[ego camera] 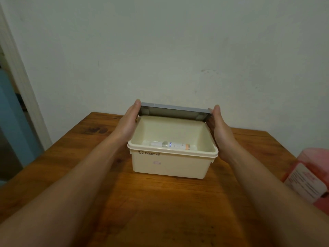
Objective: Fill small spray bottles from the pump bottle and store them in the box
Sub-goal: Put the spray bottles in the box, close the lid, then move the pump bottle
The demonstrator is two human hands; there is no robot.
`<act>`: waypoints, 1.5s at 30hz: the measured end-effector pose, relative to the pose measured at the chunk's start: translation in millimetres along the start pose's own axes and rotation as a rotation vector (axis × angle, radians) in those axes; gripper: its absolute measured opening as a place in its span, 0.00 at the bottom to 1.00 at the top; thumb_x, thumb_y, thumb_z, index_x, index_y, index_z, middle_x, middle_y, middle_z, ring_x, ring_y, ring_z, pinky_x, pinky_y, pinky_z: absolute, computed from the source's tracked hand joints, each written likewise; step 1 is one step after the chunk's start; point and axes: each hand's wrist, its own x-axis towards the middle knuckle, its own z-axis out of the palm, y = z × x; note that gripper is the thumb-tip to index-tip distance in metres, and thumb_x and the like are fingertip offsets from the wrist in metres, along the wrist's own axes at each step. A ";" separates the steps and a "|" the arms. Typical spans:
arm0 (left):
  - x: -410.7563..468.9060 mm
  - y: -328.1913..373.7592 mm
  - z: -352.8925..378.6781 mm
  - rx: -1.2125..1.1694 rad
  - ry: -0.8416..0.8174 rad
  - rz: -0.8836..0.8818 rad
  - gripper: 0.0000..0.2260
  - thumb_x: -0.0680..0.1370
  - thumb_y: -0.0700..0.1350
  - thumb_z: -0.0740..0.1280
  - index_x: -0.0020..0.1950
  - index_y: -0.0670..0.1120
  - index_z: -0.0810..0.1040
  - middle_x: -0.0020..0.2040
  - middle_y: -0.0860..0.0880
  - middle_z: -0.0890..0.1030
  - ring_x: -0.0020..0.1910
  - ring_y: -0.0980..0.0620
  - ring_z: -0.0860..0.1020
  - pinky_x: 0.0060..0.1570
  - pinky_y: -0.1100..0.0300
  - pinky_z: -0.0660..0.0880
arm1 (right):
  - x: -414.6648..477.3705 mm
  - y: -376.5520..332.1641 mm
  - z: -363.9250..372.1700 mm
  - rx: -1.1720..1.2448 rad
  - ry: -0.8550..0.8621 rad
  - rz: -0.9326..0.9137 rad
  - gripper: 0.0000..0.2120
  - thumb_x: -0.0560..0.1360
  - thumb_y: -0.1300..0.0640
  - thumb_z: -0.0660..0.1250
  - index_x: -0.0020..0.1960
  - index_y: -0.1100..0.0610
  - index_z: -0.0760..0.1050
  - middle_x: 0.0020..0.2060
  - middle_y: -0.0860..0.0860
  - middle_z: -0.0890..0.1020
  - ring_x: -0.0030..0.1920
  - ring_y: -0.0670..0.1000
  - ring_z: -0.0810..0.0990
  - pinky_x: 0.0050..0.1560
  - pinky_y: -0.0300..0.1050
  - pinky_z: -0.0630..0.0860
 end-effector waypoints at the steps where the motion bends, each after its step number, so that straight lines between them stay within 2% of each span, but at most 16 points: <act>1: -2.6 -0.1 -0.1 -0.002 0.006 0.003 0.31 0.78 0.68 0.53 0.76 0.53 0.63 0.71 0.56 0.70 0.71 0.55 0.67 0.74 0.49 0.61 | -1.8 1.4 -1.1 -0.015 0.002 -0.016 0.31 0.77 0.29 0.51 0.71 0.45 0.69 0.63 0.46 0.78 0.59 0.46 0.78 0.64 0.49 0.74; 4: -12.5 0.5 0.8 0.025 0.026 0.012 0.27 0.80 0.65 0.53 0.74 0.54 0.65 0.65 0.56 0.71 0.68 0.53 0.70 0.71 0.48 0.64 | -10.9 3.0 -2.8 -0.046 0.023 -0.039 0.35 0.75 0.28 0.52 0.75 0.46 0.66 0.71 0.46 0.73 0.68 0.49 0.73 0.71 0.55 0.68; 7: -23.9 0.5 1.7 0.069 0.035 0.032 0.22 0.81 0.62 0.53 0.70 0.54 0.70 0.62 0.57 0.74 0.62 0.56 0.73 0.68 0.53 0.67 | -18.0 7.1 -4.6 -0.062 0.032 -0.050 0.31 0.78 0.31 0.51 0.73 0.47 0.69 0.70 0.47 0.74 0.68 0.48 0.73 0.71 0.55 0.68; 9: -30.4 -0.1 1.8 0.062 0.042 0.032 0.18 0.82 0.61 0.53 0.66 0.57 0.71 0.56 0.58 0.75 0.54 0.61 0.74 0.62 0.55 0.69 | -23.8 8.6 -4.5 -0.076 0.034 -0.060 0.24 0.80 0.35 0.51 0.66 0.46 0.75 0.61 0.47 0.80 0.60 0.47 0.77 0.68 0.53 0.71; 11: -35.8 -0.3 1.4 0.062 0.054 0.043 0.20 0.82 0.61 0.53 0.69 0.56 0.70 0.58 0.58 0.73 0.56 0.60 0.73 0.60 0.58 0.70 | -30.9 9.4 -4.1 -0.091 0.042 -0.065 0.21 0.82 0.39 0.51 0.54 0.49 0.78 0.47 0.44 0.80 0.49 0.45 0.79 0.62 0.51 0.74; 15: -48.1 -1.2 2.3 0.115 0.037 0.092 0.19 0.83 0.57 0.51 0.73 0.55 0.66 0.54 0.63 0.72 0.49 0.70 0.70 0.44 0.71 0.67 | -45.3 7.9 -3.1 -0.129 0.060 -0.093 0.18 0.83 0.42 0.50 0.44 0.42 0.76 0.41 0.40 0.79 0.41 0.40 0.78 0.45 0.36 0.75; 18: -53.8 -4.6 1.8 0.152 0.028 0.108 0.22 0.83 0.58 0.50 0.76 0.53 0.62 0.67 0.57 0.69 0.63 0.61 0.68 0.55 0.65 0.68 | -54.2 9.4 -4.2 -0.138 0.061 -0.097 0.15 0.83 0.43 0.51 0.51 0.41 0.76 0.41 0.38 0.79 0.36 0.34 0.80 0.31 0.27 0.72; 20: -56.4 -7.4 0.7 0.173 0.034 0.093 0.24 0.82 0.59 0.51 0.77 0.54 0.59 0.75 0.54 0.64 0.71 0.55 0.64 0.67 0.53 0.66 | -58.9 13.3 -4.9 -0.131 0.062 -0.099 0.16 0.83 0.42 0.52 0.61 0.43 0.75 0.45 0.39 0.79 0.41 0.34 0.79 0.35 0.29 0.74; 22: -60.1 -9.6 -0.6 0.195 0.045 0.086 0.24 0.82 0.59 0.51 0.77 0.56 0.58 0.77 0.53 0.62 0.75 0.51 0.61 0.71 0.45 0.63 | -62.2 16.7 -4.4 -0.108 0.057 -0.104 0.21 0.82 0.40 0.53 0.68 0.46 0.74 0.55 0.44 0.81 0.51 0.39 0.78 0.44 0.37 0.75; 24: -63.6 -10.4 -0.7 0.192 0.062 0.101 0.23 0.82 0.58 0.52 0.77 0.56 0.59 0.77 0.53 0.62 0.75 0.52 0.61 0.72 0.45 0.63 | -64.9 18.2 -4.8 -0.100 0.061 -0.102 0.23 0.82 0.39 0.53 0.71 0.47 0.71 0.64 0.48 0.78 0.56 0.43 0.77 0.45 0.38 0.73; 26: -67.6 -11.7 0.0 0.175 0.082 0.122 0.22 0.82 0.56 0.53 0.77 0.55 0.60 0.76 0.53 0.63 0.73 0.54 0.63 0.69 0.49 0.66 | -68.8 17.8 -6.0 -0.113 0.062 -0.108 0.23 0.82 0.40 0.52 0.73 0.46 0.69 0.67 0.47 0.76 0.56 0.43 0.75 0.41 0.32 0.71; 29: -75.3 -13.6 2.0 0.130 0.089 0.141 0.22 0.82 0.53 0.57 0.77 0.54 0.62 0.73 0.53 0.67 0.59 0.63 0.71 0.48 0.69 0.75 | -74.1 17.7 -9.4 -0.145 0.057 -0.141 0.22 0.83 0.43 0.50 0.75 0.46 0.66 0.65 0.42 0.72 0.60 0.40 0.69 0.39 0.24 0.65; 31: -78.6 -15.8 2.2 0.107 0.093 0.147 0.22 0.81 0.52 0.59 0.76 0.54 0.63 0.70 0.53 0.69 0.54 0.63 0.73 0.39 0.71 0.76 | -78.7 18.3 -11.1 -0.152 0.049 -0.163 0.23 0.84 0.44 0.49 0.75 0.47 0.66 0.63 0.41 0.71 0.61 0.39 0.66 0.39 0.21 0.65; 38: -93.1 -17.8 3.7 0.000 0.118 0.167 0.22 0.78 0.51 0.63 0.73 0.55 0.68 0.64 0.54 0.71 0.59 0.54 0.75 0.49 0.56 0.81 | -91.9 25.6 -14.1 -0.139 0.039 -0.195 0.22 0.83 0.43 0.49 0.75 0.44 0.65 0.67 0.40 0.70 0.65 0.40 0.66 0.49 0.28 0.64; 41: -98.9 -17.4 3.6 -0.044 0.113 0.139 0.23 0.76 0.54 0.65 0.71 0.58 0.69 0.62 0.56 0.72 0.62 0.50 0.75 0.54 0.46 0.80 | -97.6 25.5 -15.4 -0.153 0.032 -0.199 0.22 0.83 0.44 0.48 0.76 0.44 0.64 0.65 0.37 0.68 0.64 0.37 0.64 0.45 0.22 0.61; 45: -102.7 -14.8 5.1 -0.038 0.127 0.150 0.20 0.78 0.51 0.63 0.71 0.58 0.69 0.58 0.61 0.71 0.60 0.53 0.75 0.54 0.46 0.80 | -103.1 26.1 -15.7 -0.149 0.018 -0.209 0.22 0.83 0.45 0.49 0.76 0.44 0.63 0.66 0.36 0.67 0.66 0.36 0.62 0.45 0.20 0.59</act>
